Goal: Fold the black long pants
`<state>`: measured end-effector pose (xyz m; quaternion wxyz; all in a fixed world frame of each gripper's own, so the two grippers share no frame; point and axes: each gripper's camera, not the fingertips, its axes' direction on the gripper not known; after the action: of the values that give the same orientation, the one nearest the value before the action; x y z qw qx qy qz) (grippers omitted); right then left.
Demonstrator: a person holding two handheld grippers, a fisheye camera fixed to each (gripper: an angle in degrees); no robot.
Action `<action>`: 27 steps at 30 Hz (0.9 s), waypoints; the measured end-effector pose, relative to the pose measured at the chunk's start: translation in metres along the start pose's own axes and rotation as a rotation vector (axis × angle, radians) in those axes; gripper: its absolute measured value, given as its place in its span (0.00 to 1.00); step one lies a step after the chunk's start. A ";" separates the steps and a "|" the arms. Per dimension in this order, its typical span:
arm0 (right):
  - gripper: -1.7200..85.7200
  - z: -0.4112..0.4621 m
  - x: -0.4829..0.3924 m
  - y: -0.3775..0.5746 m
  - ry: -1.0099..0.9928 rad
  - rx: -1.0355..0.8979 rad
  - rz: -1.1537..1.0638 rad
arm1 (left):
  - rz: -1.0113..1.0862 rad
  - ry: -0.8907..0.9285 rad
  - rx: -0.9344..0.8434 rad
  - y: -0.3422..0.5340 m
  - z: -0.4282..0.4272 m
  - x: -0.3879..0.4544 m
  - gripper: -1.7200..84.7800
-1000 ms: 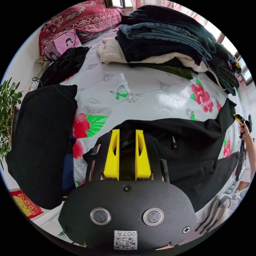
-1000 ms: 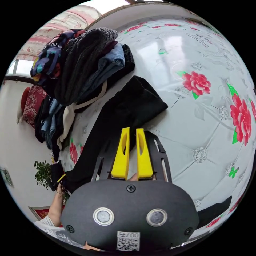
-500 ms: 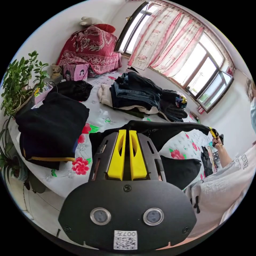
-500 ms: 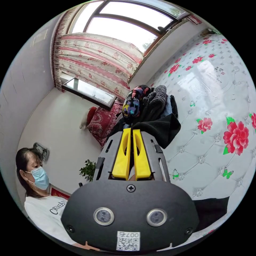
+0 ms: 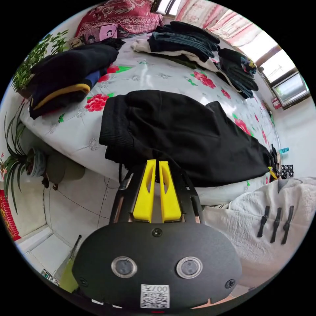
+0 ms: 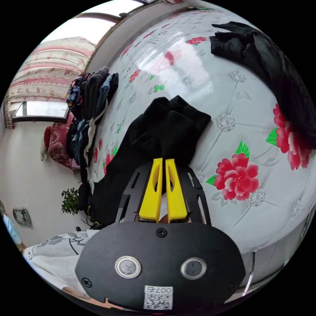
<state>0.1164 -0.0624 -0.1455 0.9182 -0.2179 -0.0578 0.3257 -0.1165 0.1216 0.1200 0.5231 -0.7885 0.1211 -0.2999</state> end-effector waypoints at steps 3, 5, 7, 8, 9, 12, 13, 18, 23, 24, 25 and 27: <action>0.02 -0.025 -0.026 -0.007 0.035 0.030 -0.162 | 0.033 -0.037 -0.016 0.000 -0.002 0.005 0.01; 0.02 -0.034 -0.030 -0.004 0.066 0.047 -0.207 | 0.007 -0.034 -0.004 0.003 -0.001 0.004 0.02; 0.02 -0.025 -0.007 0.000 0.097 0.025 -0.142 | -0.030 -0.036 0.005 0.004 0.004 0.001 0.02; 0.02 -0.019 0.003 0.001 0.096 0.007 -0.108 | -0.022 -0.065 -0.003 0.004 0.008 0.003 0.02; 0.03 -0.008 0.023 0.003 0.087 -0.032 -0.039 | -0.001 -0.092 -0.008 0.004 0.009 0.007 0.03; 0.05 -0.020 0.046 0.014 0.048 0.066 0.048 | 0.027 -0.175 -0.020 -0.002 0.000 0.016 0.05; 0.07 -0.031 0.048 0.019 0.032 0.126 0.042 | 0.009 -0.165 -0.013 -0.002 -0.005 0.014 0.06; 0.11 -0.038 0.080 0.033 -0.028 0.180 0.105 | -0.253 0.010 0.175 0.024 -0.050 -0.025 0.09; 0.11 -0.016 0.111 0.049 -0.221 0.309 0.240 | -0.648 0.209 0.334 0.065 -0.067 -0.080 0.12; 0.10 -0.005 0.113 0.051 -0.291 0.332 0.278 | -0.719 0.274 0.384 0.076 -0.069 -0.092 0.12; 0.09 0.010 0.114 0.051 -0.348 0.333 0.317 | -0.745 0.303 0.400 0.079 -0.069 -0.097 0.12; 0.07 0.027 0.110 0.051 -0.387 0.319 0.359 | -0.789 0.347 0.414 0.084 -0.068 -0.109 0.12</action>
<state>0.1665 0.0506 -0.1476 0.8405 -0.0119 -0.1405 0.5231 -0.2332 0.0896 0.0254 0.4872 -0.5918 -0.1643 -0.6208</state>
